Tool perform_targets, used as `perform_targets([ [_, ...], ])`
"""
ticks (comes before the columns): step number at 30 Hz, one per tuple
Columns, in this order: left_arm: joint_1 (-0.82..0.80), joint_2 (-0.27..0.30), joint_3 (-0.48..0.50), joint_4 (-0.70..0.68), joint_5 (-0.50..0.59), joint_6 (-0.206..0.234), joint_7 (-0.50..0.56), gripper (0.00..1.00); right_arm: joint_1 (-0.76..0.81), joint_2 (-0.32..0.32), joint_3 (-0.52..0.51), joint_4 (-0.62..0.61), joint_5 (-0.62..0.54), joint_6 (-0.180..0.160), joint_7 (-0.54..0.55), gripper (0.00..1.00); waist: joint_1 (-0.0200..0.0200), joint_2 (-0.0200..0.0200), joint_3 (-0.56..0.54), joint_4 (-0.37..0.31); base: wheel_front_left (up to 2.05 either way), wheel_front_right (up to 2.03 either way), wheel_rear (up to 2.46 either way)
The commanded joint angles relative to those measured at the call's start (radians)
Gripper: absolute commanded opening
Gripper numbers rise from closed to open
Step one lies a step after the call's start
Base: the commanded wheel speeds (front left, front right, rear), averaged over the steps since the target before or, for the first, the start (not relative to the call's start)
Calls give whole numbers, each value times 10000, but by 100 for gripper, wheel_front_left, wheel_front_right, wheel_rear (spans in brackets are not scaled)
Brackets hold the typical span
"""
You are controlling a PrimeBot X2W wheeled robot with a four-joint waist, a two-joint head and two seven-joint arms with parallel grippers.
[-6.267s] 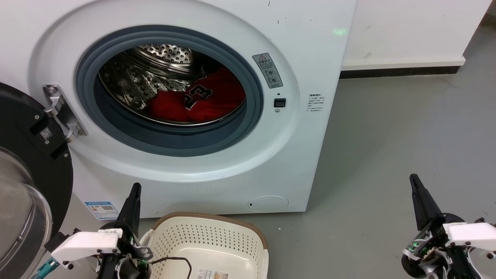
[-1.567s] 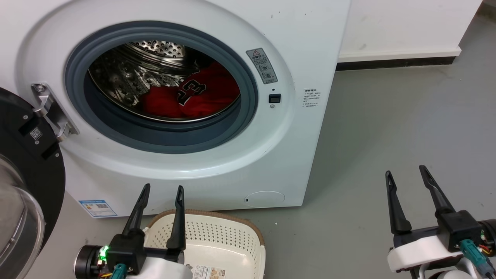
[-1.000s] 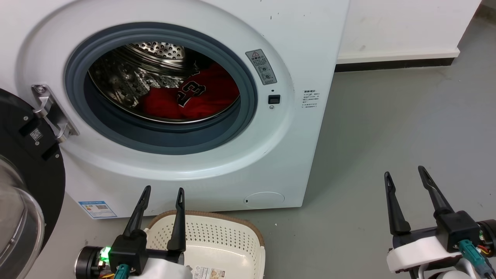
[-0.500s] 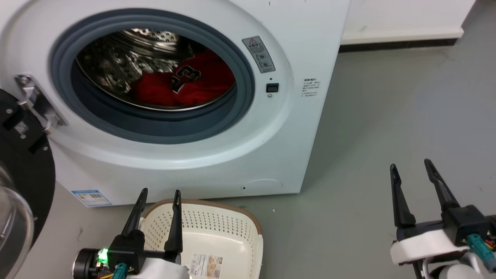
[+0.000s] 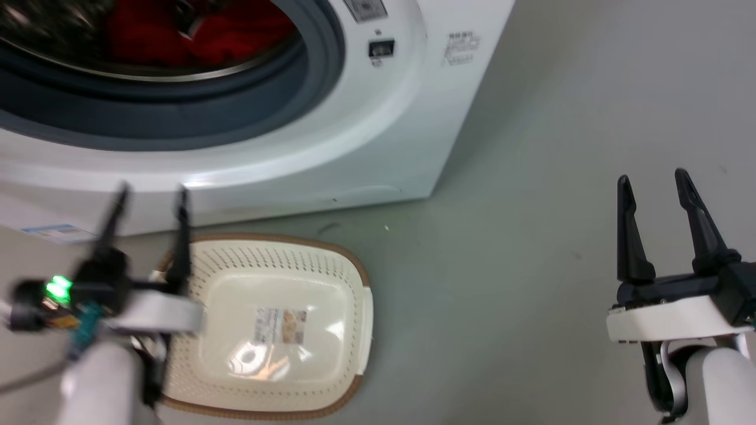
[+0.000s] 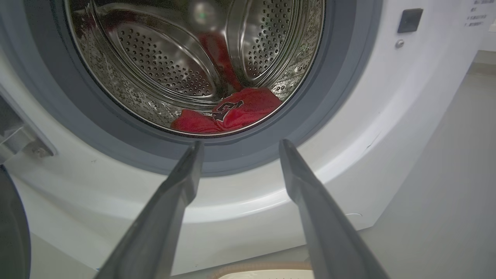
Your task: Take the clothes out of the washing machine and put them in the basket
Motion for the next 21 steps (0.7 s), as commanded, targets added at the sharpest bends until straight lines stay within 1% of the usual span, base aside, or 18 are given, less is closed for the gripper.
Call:
perform_targets([
  [1, -714, 381, 293, 131, -91, -62, -23, 100, -293, 18, 64, -94, 106, -8, -21, 100, -1, 0, 1277, -677, 0, 0, 0],
  [2, -1051, 575, 434, 263, -152, -96, -24, 100, -349, 23, 124, -135, 115, -8, -21, 100, -1, 0, 1486, -760, 0, 0, 0],
  [5, -2323, 1403, 731, 944, -114, -256, -3, 100, -459, 25, 244, -227, 183, -8, -23, 100, -1, 0, 2050, -952, 0, 0, 0],
  [7, -3375, 1937, 712, 1450, -124, -396, 476, 100, -523, 26, 279, -252, 231, -7, -21, 100, -1, 0, 2399, -1049, 0, 0, 0],
  [8, -5041, 2704, 428, 2149, -184, -587, 1684, 100, -744, 25, 274, -254, 313, -7, -21, 100, -1, 0, 2915, -1153, 0, 0, 0],
  [9, -5614, 2997, 263, 2340, -138, -647, 2201, 100, -788, 26, 298, -286, 349, -7, -21, 100, -1, 0, 3104, -1200, 0, 0, 0],
  [13, -7764, 3867, -469, 3099, -306, -730, 4187, 100, -965, 23, 445, -354, 499, -8, -21, 100, -1, 0, 3680, -1387, 0, 0, 0],
  [16, -9325, 4488, -1255, 3727, -864, -749, 5541, 100, -1095, 22, 615, -438, 646, -8, -23, 100, -1, 0, 4123, -1563, 0, 0, 0],
  [17, -10748, 5208, -2212, 4140, -1335, -752, 6818, 100, -1203, 26, 763, -481, 779, -8, -21, 100, -1, 0, 4508, -1741, 0, 0, 0],
  [21, -12206, 5887, -3300, 4677, -2088, -755, 8504, 100, -1243, 26, 1015, -502, 958, -8, -23, 100, -1, 0, 4881, -2002, 0, 0, 0],
])
